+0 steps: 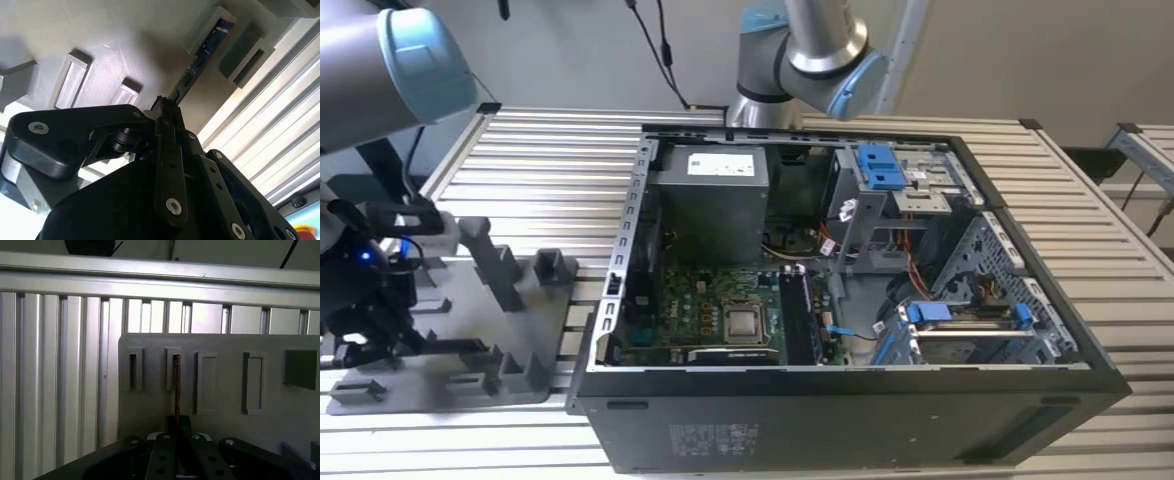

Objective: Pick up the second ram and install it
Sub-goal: 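Pick up the second ram and move it above second insertion slot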

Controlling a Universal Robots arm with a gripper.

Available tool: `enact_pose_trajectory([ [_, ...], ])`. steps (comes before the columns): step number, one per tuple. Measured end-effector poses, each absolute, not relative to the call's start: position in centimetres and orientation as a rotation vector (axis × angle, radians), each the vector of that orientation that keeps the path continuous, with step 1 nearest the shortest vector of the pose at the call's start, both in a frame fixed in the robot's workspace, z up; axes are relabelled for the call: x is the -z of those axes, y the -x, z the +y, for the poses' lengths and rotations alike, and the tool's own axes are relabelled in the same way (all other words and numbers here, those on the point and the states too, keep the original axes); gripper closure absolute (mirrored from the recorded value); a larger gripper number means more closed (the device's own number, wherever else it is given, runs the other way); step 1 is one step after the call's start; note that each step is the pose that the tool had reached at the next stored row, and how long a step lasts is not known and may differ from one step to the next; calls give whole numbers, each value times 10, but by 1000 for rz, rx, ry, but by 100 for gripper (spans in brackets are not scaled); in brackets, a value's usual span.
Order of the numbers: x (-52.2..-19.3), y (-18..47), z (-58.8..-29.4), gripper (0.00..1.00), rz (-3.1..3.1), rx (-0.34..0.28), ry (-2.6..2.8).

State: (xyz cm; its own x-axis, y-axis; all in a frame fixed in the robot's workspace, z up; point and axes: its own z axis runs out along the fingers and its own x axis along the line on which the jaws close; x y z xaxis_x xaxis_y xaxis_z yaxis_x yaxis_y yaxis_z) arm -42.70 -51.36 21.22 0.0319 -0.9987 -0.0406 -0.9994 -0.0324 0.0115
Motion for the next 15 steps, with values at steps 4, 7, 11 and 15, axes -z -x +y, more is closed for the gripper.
enact_pose_trajectory([
  [4,-219,427,-514,86,2174,-59,2237],
  [7,-226,427,-514,86,2175,-60,2237],
  [11,-233,427,-514,86,2176,-60,2235],
  [15,-236,427,-514,86,2179,-60,2232],
])
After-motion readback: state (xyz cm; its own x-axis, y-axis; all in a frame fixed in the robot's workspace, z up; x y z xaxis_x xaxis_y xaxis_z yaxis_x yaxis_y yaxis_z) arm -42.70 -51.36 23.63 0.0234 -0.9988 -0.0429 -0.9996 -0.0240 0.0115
